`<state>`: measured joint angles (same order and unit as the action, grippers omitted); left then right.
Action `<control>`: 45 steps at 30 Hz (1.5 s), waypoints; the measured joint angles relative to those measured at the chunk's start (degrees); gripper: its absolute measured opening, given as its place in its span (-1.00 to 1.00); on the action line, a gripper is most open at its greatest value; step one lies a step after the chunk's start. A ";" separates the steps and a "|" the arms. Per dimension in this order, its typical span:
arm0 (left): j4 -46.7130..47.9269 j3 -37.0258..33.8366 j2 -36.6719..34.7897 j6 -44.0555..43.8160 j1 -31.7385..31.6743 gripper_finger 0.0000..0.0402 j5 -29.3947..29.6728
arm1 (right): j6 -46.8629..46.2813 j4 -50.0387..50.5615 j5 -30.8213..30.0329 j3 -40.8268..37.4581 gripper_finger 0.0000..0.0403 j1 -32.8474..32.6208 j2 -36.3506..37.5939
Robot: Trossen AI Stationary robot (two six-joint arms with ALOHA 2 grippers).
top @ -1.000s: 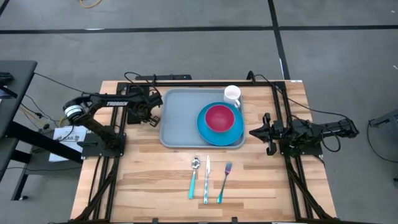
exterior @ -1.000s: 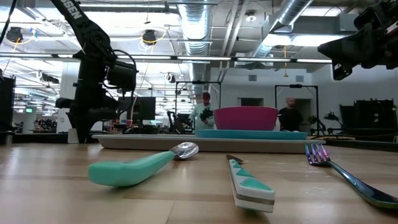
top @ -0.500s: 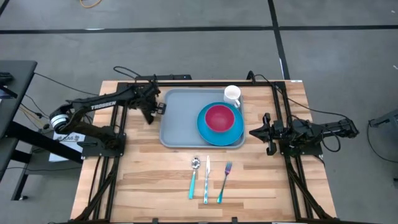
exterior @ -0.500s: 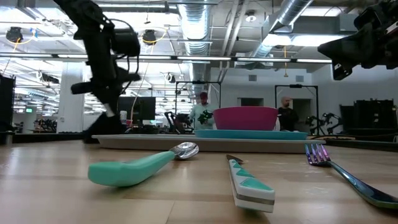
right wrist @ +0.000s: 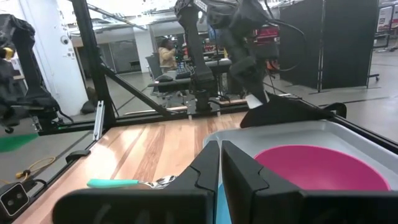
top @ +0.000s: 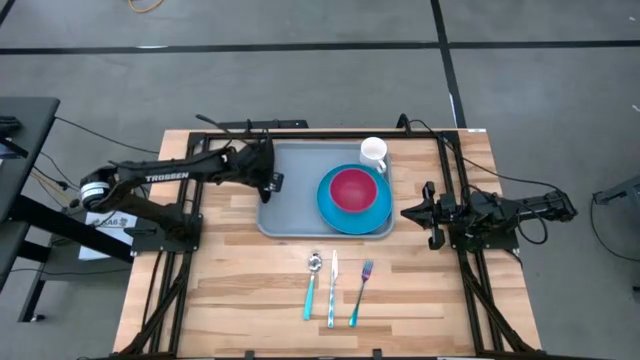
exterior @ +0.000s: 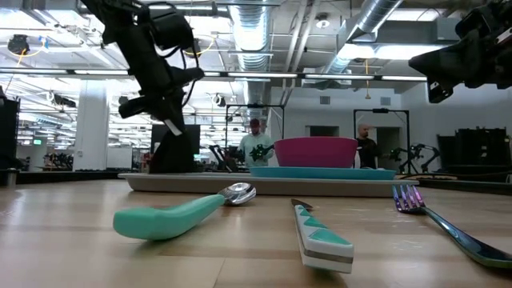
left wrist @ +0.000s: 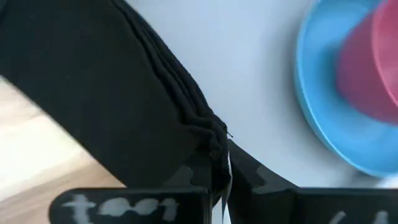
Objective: Set up tray
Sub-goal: Put the black napkin on the gray serving tray to the left of the blue plate
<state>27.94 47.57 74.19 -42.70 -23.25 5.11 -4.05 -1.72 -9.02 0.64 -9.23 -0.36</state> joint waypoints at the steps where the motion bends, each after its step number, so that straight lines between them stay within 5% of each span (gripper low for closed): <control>1: -0.02 0.00 0.00 -0.02 0.90 -1.00 0.06 | -0.01 0.00 0.00 0.01 -0.95 -0.01 0.00; 9: -3.30 0.02 1.74 0.10 7.08 -1.00 2.30 | -0.01 0.01 0.00 0.01 -0.95 -0.01 0.02; 16: -6.45 1.40 10.04 6.71 9.57 -1.00 0.50 | -0.02 -0.17 0.02 -0.01 -0.95 -0.02 0.00; 27: 4.06 11.62 21.55 18.16 12.27 -1.00 -1.76 | -0.02 -0.15 0.00 -0.01 -0.94 -0.01 -0.07; 45: 10.10 14.97 23.47 23.58 13.77 -1.00 0.23 | -0.02 -0.06 0.02 -0.01 -0.94 0.00 -0.06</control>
<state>38.04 62.54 97.67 -19.11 -9.47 5.34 -4.07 -1.78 -9.00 0.62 -9.24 -0.42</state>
